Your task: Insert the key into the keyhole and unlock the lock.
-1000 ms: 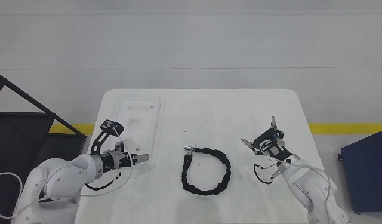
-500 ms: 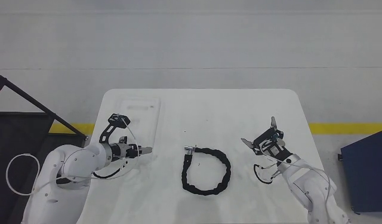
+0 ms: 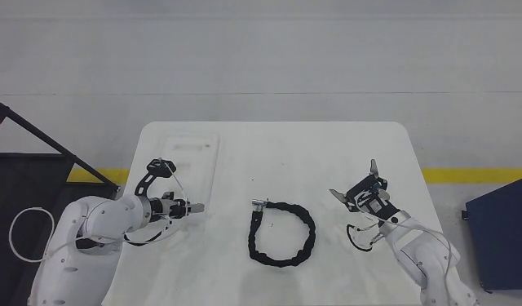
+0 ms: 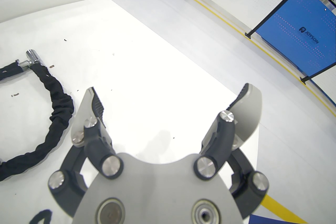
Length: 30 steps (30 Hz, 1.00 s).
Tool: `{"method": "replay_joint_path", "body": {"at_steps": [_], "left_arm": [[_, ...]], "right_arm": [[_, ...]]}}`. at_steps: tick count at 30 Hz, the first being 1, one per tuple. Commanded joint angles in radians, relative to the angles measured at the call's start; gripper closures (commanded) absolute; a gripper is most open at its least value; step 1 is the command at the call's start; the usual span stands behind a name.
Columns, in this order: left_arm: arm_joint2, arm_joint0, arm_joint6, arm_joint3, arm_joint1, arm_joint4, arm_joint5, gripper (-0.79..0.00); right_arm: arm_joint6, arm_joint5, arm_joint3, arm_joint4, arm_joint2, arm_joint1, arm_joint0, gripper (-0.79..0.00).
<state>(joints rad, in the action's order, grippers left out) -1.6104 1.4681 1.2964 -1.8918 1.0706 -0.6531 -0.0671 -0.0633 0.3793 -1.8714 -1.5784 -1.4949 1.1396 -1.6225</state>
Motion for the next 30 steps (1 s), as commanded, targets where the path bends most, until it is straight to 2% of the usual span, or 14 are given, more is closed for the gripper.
{"method": "replay_joint_path", "body": {"at_steps": [1, 5, 10, 12, 14, 16, 18, 21, 23, 30], "left_arm": [[0.006, -0.004, -0.001, 0.006, -0.002, 0.004, 0.000, -0.536], [0.013, -0.014, 0.004, 0.014, -0.006, -0.004, 0.000, -0.511], [0.023, -0.034, 0.009, 0.030, -0.011, -0.006, 0.003, -0.536], [0.030, -0.041, 0.015, 0.034, -0.013, -0.005, 0.007, -0.511], [0.040, -0.051, 0.037, 0.047, -0.014, 0.017, 0.019, -0.505], [0.047, -0.074, 0.105, 0.076, -0.013, 0.107, 0.055, -0.526], [0.040, -0.112, 0.138, 0.093, -0.019, 0.080, 0.070, -0.585], [0.040, -0.151, 0.179, 0.106, -0.026, 0.058, 0.080, -0.560], [0.039, -0.165, 0.203, 0.104, -0.031, 0.037, 0.080, -0.508], [0.042, -0.175, 0.239, 0.081, -0.043, 0.007, 0.097, -0.529]], "right_arm": [[0.000, 0.000, 0.000, 0.000, 0.000, 0.000, 0.000, -0.785], [0.000, 0.000, 0.000, 0.000, 0.000, 0.000, 0.000, -0.785], [0.000, 0.000, 0.000, 0.000, 0.000, 0.000, 0.000, -0.785], [0.000, 0.000, 0.000, 0.000, 0.000, 0.000, 0.000, -0.785], [0.000, 0.000, 0.000, 0.000, 0.000, 0.000, 0.000, -0.785], [0.000, 0.000, 0.000, 0.000, 0.000, 0.000, 0.000, -0.785], [0.000, 0.000, 0.000, 0.000, 0.000, 0.000, 0.000, -0.785], [0.000, 0.000, 0.000, 0.000, 0.000, 0.000, 0.000, -0.785], [0.000, 0.000, 0.000, 0.000, 0.000, 0.000, 0.000, -0.785], [0.000, 0.000, 0.000, 0.000, 0.000, 0.000, 0.000, -0.785]]}}
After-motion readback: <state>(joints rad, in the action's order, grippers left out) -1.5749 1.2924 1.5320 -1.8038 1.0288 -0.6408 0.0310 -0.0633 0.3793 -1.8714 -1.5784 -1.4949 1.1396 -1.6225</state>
